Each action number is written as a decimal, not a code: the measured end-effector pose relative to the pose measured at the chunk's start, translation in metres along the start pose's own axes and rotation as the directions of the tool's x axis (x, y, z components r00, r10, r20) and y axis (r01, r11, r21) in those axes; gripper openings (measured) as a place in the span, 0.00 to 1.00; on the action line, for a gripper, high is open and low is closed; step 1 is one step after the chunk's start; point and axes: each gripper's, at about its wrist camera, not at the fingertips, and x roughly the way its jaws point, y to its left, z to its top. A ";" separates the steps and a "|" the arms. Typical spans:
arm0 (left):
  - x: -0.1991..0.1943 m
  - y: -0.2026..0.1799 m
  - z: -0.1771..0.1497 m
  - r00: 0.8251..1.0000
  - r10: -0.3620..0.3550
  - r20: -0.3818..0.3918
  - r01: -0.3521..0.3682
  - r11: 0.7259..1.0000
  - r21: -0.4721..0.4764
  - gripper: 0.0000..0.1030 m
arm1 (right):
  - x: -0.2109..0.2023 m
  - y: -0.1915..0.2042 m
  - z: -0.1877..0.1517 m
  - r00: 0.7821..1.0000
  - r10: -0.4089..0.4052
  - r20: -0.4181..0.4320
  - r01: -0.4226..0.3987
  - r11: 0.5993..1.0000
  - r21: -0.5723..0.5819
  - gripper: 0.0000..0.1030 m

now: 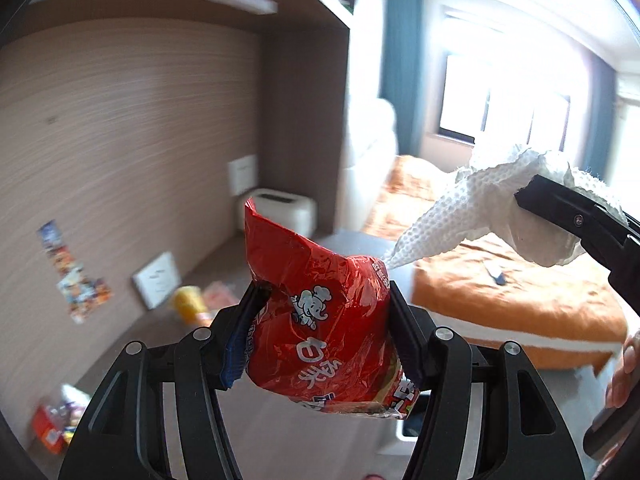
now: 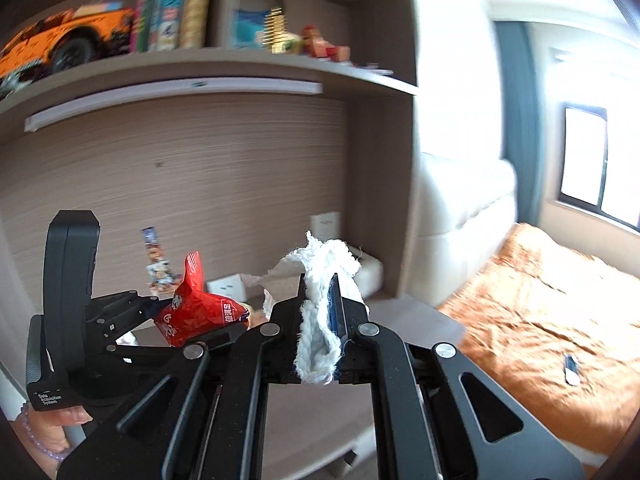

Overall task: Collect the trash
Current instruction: 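Carry tissue and red bag to the white bin and open both tools over it, then move both empty tools back toward the desk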

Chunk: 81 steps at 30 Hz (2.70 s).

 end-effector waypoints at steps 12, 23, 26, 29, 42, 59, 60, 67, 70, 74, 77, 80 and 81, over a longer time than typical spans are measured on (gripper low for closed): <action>0.053 -0.132 -0.020 0.962 -0.255 -0.095 0.267 0.953 0.140 0.58 | -0.060 -0.088 -0.040 0.964 -0.254 -0.076 0.259 0.964 0.064 0.09; 0.128 -0.231 -0.065 0.928 -0.271 -0.256 0.326 0.923 0.203 0.58 | -0.054 -0.198 -0.104 0.951 -0.252 -0.179 0.278 0.951 0.136 0.09; 0.155 -0.248 -0.083 0.920 -0.260 -0.294 0.328 0.920 0.214 0.58 | -0.038 -0.227 -0.129 0.944 -0.240 -0.229 0.276 0.951 0.140 0.10; 0.187 -0.264 -0.109 0.904 -0.260 -0.340 0.346 0.912 0.221 0.58 | -0.019 -0.252 -0.158 0.934 -0.215 -0.286 0.269 0.950 0.161 0.10; 0.379 -0.299 -0.293 0.807 -0.266 -0.527 0.411 0.894 0.178 0.59 | 0.126 -0.315 -0.374 0.848 -0.022 -0.530 0.180 0.951 0.249 0.10; 0.461 -0.284 -0.388 0.792 -0.204 -0.576 0.346 0.926 0.148 0.96 | 0.186 -0.322 -0.501 0.758 -0.026 -0.651 0.154 0.978 0.139 0.96; 0.459 -0.282 -0.375 0.798 -0.207 -0.566 0.344 0.927 0.146 0.96 | 0.184 -0.321 -0.494 0.765 -0.032 -0.643 0.153 0.979 0.133 0.96; 0.386 -0.274 -0.291 0.860 -0.213 -0.464 0.312 0.939 0.148 0.96 | 0.147 -0.314 -0.386 0.839 -0.084 -0.537 0.169 0.979 0.111 0.96; 0.350 -0.267 -0.247 0.888 -0.213 -0.407 0.296 0.943 0.152 0.96 | 0.126 -0.303 -0.335 0.872 -0.097 -0.480 0.173 0.978 0.116 0.96; 0.298 -0.255 -0.187 0.922 -0.194 -0.336 0.258 0.953 0.157 0.96 | 0.095 -0.285 -0.269 0.922 -0.105 -0.372 0.165 0.977 0.133 0.96; 0.264 -0.242 -0.155 0.948 -0.172 -0.269 0.218 0.964 0.152 0.96 | 0.074 -0.268 -0.221 0.951 -0.108 -0.289 0.149 0.982 0.121 0.96; 0.227 -0.220 -0.122 0.965 -0.161 -0.205 0.185 0.978 0.100 0.96 | 0.060 -0.246 -0.175 0.974 -0.081 -0.210 0.105 0.989 0.105 0.96; 0.216 -0.212 -0.115 0.969 -0.157 -0.189 0.175 0.981 0.085 0.96 | 0.058 -0.237 -0.160 0.979 -0.069 -0.190 0.088 0.992 0.095 0.96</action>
